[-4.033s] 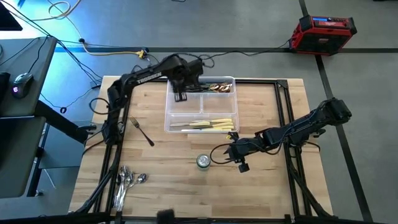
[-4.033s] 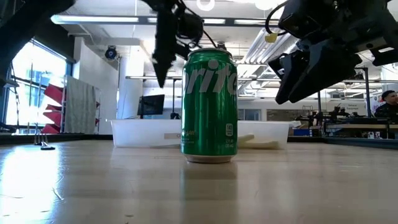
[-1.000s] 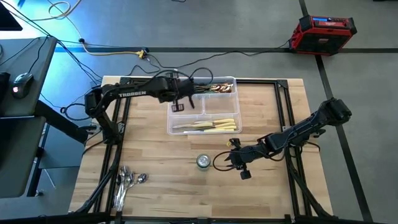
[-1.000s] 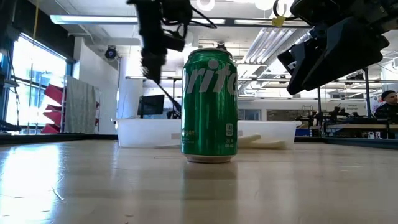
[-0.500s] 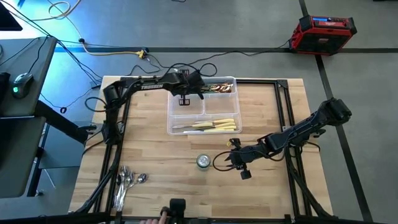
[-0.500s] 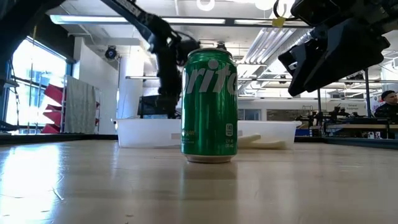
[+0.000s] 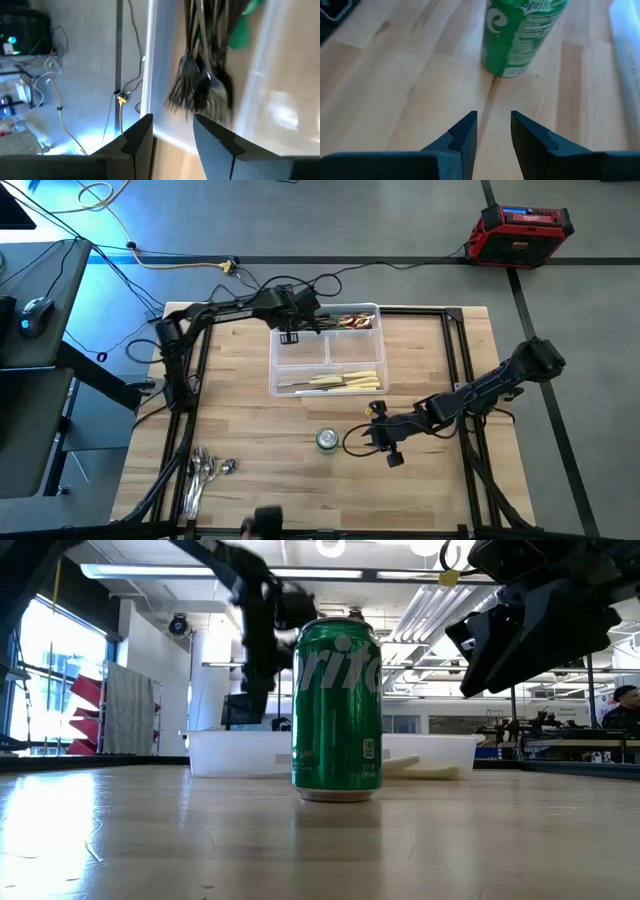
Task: Sort silverware
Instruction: Adjust the silverware tray
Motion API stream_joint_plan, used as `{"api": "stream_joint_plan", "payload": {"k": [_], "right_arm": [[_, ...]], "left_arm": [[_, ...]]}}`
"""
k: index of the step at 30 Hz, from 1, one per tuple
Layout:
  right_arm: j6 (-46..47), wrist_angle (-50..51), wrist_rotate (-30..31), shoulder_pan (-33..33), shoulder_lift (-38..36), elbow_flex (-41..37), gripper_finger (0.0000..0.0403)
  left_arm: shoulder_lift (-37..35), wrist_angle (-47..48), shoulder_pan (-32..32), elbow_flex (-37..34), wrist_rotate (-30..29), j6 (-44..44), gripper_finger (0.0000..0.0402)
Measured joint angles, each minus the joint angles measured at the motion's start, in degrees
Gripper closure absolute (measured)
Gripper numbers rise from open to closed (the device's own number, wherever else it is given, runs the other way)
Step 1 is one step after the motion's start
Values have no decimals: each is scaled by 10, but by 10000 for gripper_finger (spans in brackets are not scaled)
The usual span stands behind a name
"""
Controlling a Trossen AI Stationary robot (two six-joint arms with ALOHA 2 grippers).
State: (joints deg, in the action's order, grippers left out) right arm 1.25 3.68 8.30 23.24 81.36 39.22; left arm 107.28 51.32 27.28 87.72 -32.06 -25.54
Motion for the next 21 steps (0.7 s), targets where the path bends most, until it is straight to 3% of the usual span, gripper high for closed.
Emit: {"api": "stream_joint_plan", "payload": {"k": [5,9,14,21], "right_arm": [[-2,4,61,0,0,0,300],[12,37,114,5,-8,0,300],[81,126,232,21,-44,0,300],[167,172,226,0,-67,0,300]], "left_arm": [[-97,48,-63,-38,57,120,285],[-173,42,-134,-135,73,209,303],[-233,-6,-234,-271,114,364,319],[-244,-144,-346,-408,113,499,332]]}}
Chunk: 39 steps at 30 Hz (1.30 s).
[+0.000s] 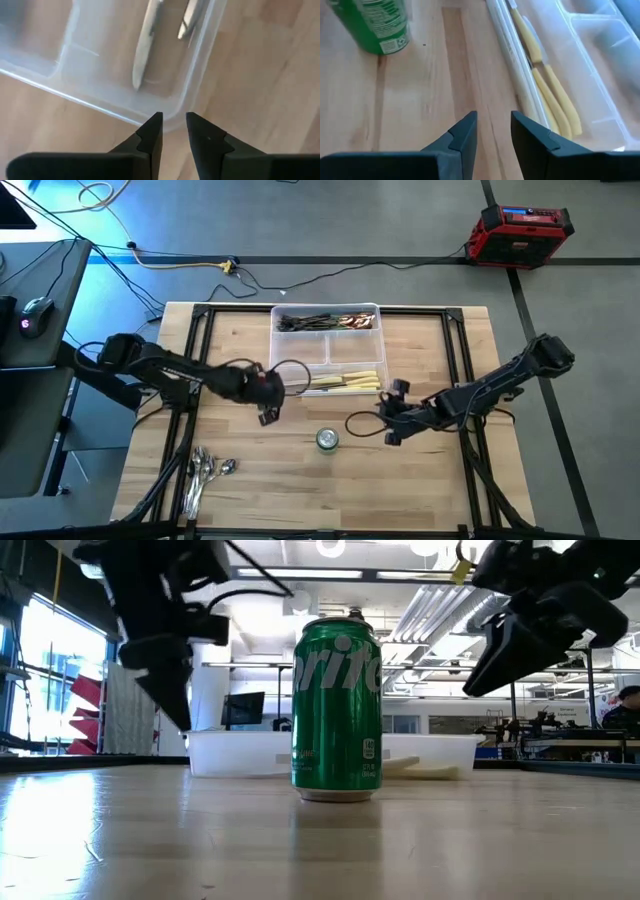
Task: Sort silverware
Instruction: Adjust the silverware tray, then put the silver spoon into the silverware tray
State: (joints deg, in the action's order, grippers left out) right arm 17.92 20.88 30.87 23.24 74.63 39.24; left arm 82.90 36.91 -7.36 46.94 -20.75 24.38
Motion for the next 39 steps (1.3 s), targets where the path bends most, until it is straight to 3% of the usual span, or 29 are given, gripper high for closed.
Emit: {"api": "stream_joint_plan", "payload": {"k": [5,13,20,30,39], "right_arm": [[1,-18,5,-19,20,0,300],[-4,-34,7,-48,80,0,300],[-30,-43,-6,-115,140,1,300],[-49,-88,-12,-124,161,0,300],[-46,-90,15,-87,155,0,300]], "left_arm": [[-1,-70,-25,-39,-53,41,343],[3,-124,-25,-43,-145,25,351],[3,-126,-24,-42,-166,33,351],[0,-73,-42,-41,-192,73,351],[-10,108,-106,48,-202,162,351]]}}
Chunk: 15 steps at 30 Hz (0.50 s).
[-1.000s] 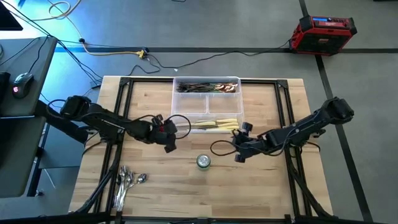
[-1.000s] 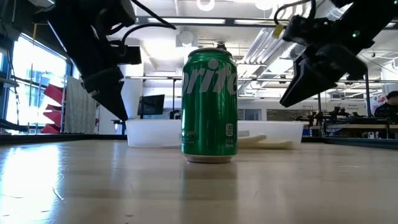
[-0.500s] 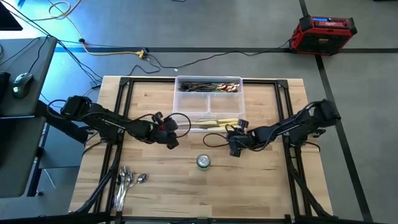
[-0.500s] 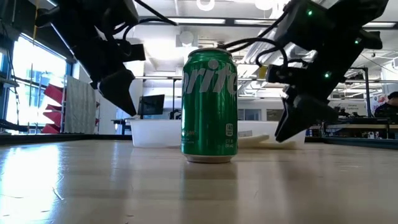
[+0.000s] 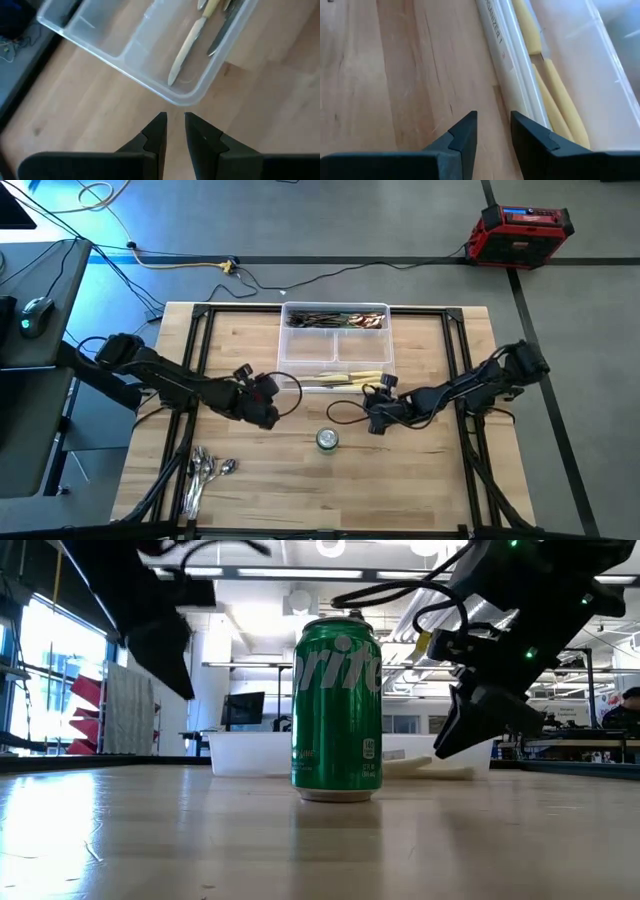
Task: Sort silverware
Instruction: Put the silver spoon into the silverware tray
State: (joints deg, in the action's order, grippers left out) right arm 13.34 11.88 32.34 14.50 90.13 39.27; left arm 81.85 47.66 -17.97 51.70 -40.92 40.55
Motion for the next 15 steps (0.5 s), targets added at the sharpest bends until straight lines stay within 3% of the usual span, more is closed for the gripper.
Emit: {"api": "stream_joint_plan", "payload": {"k": [4,8,15], "right_arm": [[15,1,9,14,0,0,300],[16,2,25,29,0,0,300],[23,8,50,49,-24,0,300]], "left_arm": [[0,49,-38,40,4,55,351],[0,62,-96,72,63,112,353],[31,60,-244,108,104,339,393]]}}
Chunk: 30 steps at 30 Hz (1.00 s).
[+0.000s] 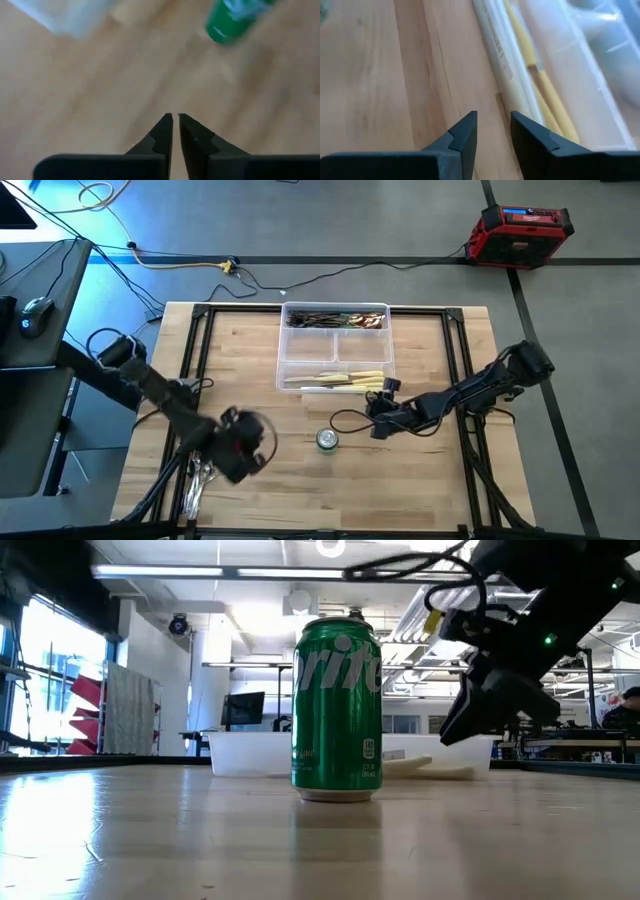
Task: Sort silverware
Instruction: Put the silver spoon into the silverware tray
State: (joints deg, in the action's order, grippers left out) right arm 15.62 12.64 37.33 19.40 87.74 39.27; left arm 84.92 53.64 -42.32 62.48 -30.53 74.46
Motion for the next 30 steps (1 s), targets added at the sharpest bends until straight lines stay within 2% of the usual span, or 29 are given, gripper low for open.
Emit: {"api": "stream_joint_plan", "payload": {"k": [4,8,11,16,20,23,25,30], "right_arm": [[3,-2,28,17,-17,0,300],[4,-3,42,28,-25,0,300],[3,-4,44,32,-27,0,300],[-1,-5,44,31,-27,0,300],[-5,-5,44,31,-27,0,300],[-4,-5,43,31,-27,0,300],[-5,-5,42,31,-27,0,300],[-6,-5,41,31,-27,0,300]], "left_arm": [[55,1,-72,18,75,160,399],[126,10,-119,49,204,303,401],[177,36,-141,90,278,378,401],[225,88,-163,154,327,414,401],[224,216,-190,169,338,486,401],[223,283,-209,169,389,539,401],[222,283,-216,162,410,544,401],[230,251,-217,124,414,535,401]]}}
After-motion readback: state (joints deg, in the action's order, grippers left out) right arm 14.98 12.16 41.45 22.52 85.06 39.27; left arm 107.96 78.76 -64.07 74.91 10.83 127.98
